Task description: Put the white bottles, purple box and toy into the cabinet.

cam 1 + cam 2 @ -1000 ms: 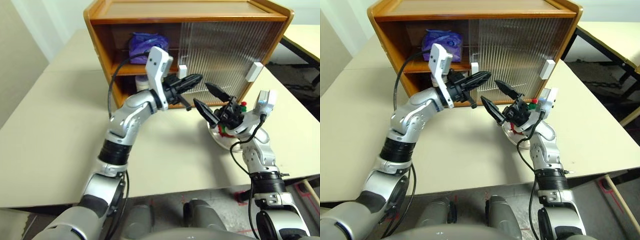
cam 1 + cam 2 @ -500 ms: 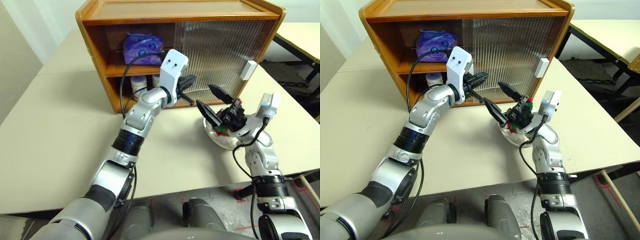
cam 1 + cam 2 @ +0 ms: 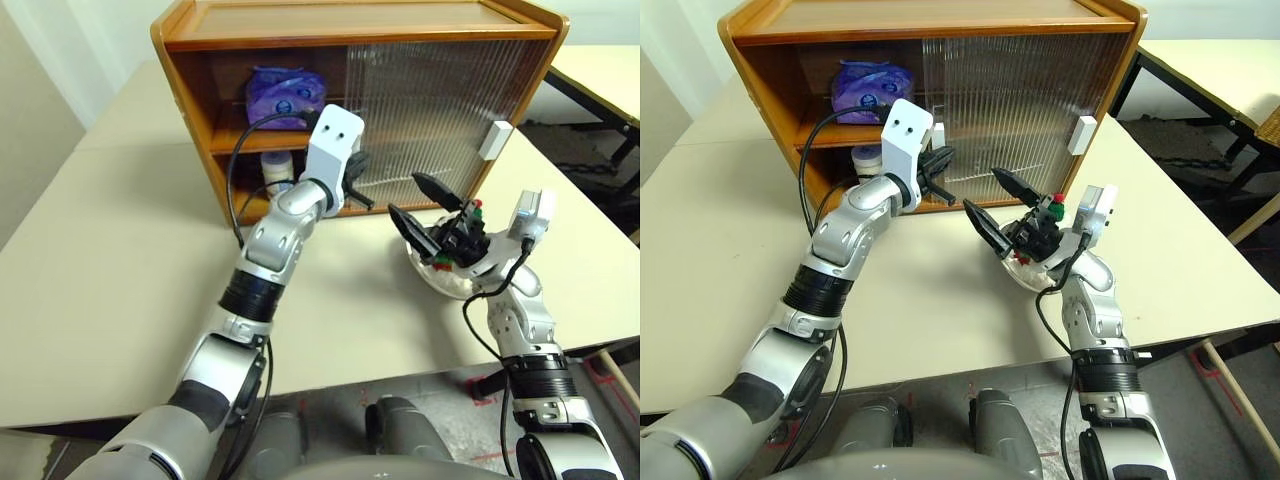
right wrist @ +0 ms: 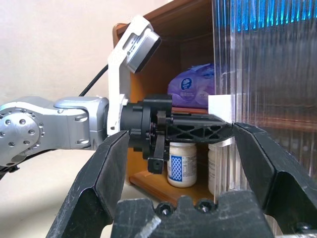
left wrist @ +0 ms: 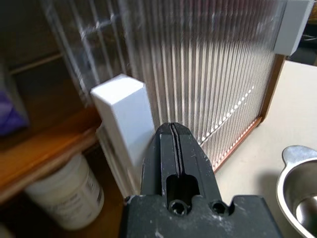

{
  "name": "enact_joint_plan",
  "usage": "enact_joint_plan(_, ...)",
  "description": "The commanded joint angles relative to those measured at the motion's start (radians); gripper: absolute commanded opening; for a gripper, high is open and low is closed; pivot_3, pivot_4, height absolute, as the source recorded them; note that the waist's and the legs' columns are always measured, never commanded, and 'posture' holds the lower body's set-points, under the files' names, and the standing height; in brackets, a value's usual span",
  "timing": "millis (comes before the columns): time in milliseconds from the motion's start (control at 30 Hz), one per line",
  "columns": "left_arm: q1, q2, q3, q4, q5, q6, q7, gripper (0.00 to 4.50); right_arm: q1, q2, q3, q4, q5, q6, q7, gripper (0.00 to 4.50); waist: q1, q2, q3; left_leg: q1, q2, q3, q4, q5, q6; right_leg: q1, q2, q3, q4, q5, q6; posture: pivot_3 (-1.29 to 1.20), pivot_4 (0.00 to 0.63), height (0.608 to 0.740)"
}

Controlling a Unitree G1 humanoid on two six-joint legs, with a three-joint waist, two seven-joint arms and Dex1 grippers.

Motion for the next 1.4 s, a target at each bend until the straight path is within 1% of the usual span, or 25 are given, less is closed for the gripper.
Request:
enact_joint_plan(33,0.033,0.019,0.027,-0.045,0.019,0.035,0.026,0.05,-0.012,0.001,0.009,-0.005,-0.005,-0.001,0.002,4.5,-0.001,0.0,0.0,0.0,0.0,0.0,0.001,0.0,0.0,0.0,0.0,0.0,0.001,0.0,0.0,0.07,0.0,0.74)
enact_joint_plan(267,0.062,0.046,0.071,-0.083,0.025,0.046,0.065,0.05,-0.005,0.0,0.015,-0.015,0.0,0.008,0.002,4.5,0.001,0.0,0.0,0.0,0.0,0.0,0.007,0.0,0.0,0.0,0.0,0.0,0.006,0.0,0.0,0.08,0.0,0.74)
enact_joint_plan(533,0.078,0.067,0.107,-0.126,0.013,0.06,0.077,0.05,-0.006,-0.002,0.019,-0.011,0.004,0.009,0.009,4.5,0.003,0.0,0.0,0.001,-0.001,0.0,0.008,0.0,0.0,0.0,0.0,0.001,0.007,-0.001,0.003,0.09,0.0,0.74)
enact_joint_plan(800,0.13,0.093,0.094,-0.284,-0.049,0.095,-0.024,0.05,-0.005,-0.009,0.012,-0.003,0.006,0.009,0.016,4.5,0.004,0.0,0.0,0.0,0.0,0.0,0.007,0.0,0.0,0.0,-0.001,0.0,0.007,0.0,0.001,0.09,0.0,0.74)
enact_joint_plan(933,0.106,0.109,0.052,-0.327,-0.082,0.113,-0.109,0.05,-0.005,-0.016,0.004,0.005,0.008,0.007,0.021,4.5,0.004,0.0,0.0,-0.001,-0.001,-0.001,0.007,0.0,0.0,-0.001,-0.001,0.0,0.007,0.0,0.001,0.09,0.0,0.74)
enact_joint_plan(1000,0.088,0.103,0.041,-0.303,-0.08,0.109,-0.121,0.05,-0.007,-0.019,0.001,0.011,0.009,0.005,0.023,4.5,0.005,0.0,0.0,-0.001,-0.001,-0.001,0.007,0.0,0.0,0.0,-0.001,0.0,0.007,0.0,0.001,0.09,0.0,0.74)
enact_joint_plan(1167,0.015,0.053,-0.02,-0.156,-0.049,0.051,-0.141,0.05,-0.009,-0.026,-0.007,0.018,0.011,0.0,0.028,4.5,0.004,0.0,0.0,0.0,-0.001,0.0,0.007,0.001,0.001,0.0,-0.001,0.001,0.006,-0.002,0.003,0.07,0.0,0.74)
enact_joint_plan(1267,-0.013,0.04,-0.047,-0.08,-0.019,0.019,-0.139,0.05,-0.005,-0.027,-0.01,0.017,0.01,-0.003,0.029,4.5,0.0,0.0,0.0,0.0,-0.001,0.0,0.008,0.001,0.002,0.001,-0.001,0.001,0.005,-0.003,0.004,0.06,0.0,0.74)
enact_joint_plan(1400,-0.041,0.01,-0.05,0.04,0.007,-0.034,-0.12,0.05,0.008,-0.025,-0.013,0.007,0.009,-0.008,0.028,4.5,-0.002,0.0,0.0,0.0,-0.001,0.0,0.008,0.001,0.002,0.001,0.0,0.002,0.005,-0.003,0.003,0.04,0.0,0.74)
